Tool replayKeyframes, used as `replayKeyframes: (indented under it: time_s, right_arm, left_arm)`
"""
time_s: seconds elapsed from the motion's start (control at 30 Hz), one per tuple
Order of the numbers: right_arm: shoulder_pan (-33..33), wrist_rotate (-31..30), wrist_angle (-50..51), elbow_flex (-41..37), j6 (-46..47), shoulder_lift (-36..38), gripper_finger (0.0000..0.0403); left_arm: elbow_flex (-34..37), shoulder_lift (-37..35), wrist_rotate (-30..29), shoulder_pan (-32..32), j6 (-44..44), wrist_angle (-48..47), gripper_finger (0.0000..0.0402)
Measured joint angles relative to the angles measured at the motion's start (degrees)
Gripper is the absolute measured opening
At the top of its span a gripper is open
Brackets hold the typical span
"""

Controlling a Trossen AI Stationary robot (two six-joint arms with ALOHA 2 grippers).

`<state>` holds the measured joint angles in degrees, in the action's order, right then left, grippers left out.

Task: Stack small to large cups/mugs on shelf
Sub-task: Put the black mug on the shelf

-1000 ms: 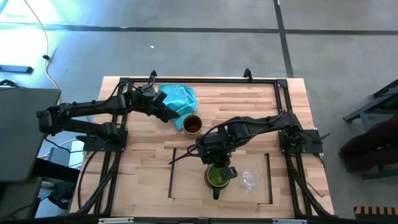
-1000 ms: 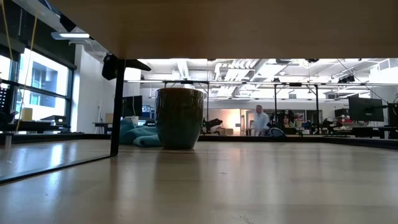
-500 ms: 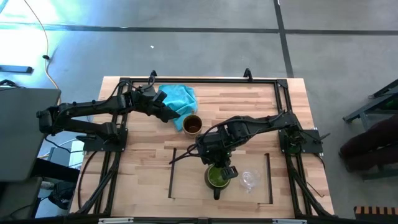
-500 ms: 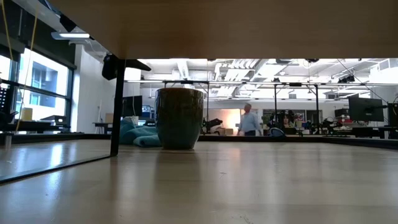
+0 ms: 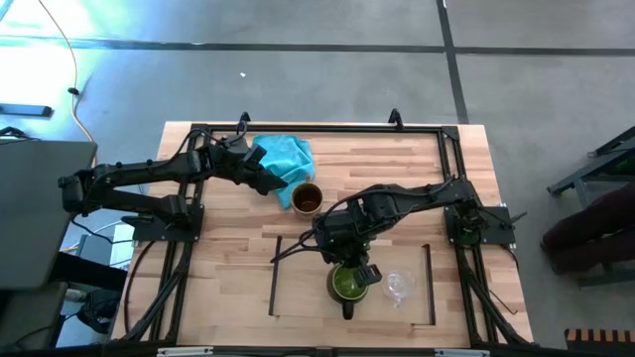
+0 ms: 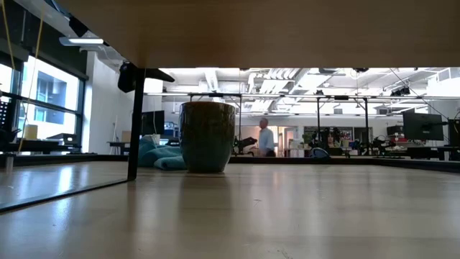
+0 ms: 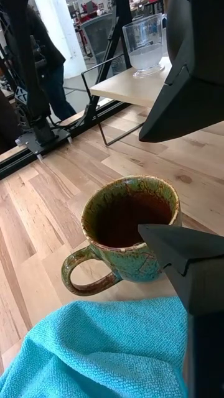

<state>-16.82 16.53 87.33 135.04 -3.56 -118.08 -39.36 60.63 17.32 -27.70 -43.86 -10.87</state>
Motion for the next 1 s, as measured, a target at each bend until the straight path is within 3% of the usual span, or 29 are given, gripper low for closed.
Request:
replayKeyframes:
  time_s: [1.0]
  right_arm:
    - [0.7, 0.3, -1.0, -0.1, -0.4, -0.1, 0.0057]
  left_arm:
    - [0.0, 0.0, 0.0, 0.0, 0.0, 0.0, 0.0215]
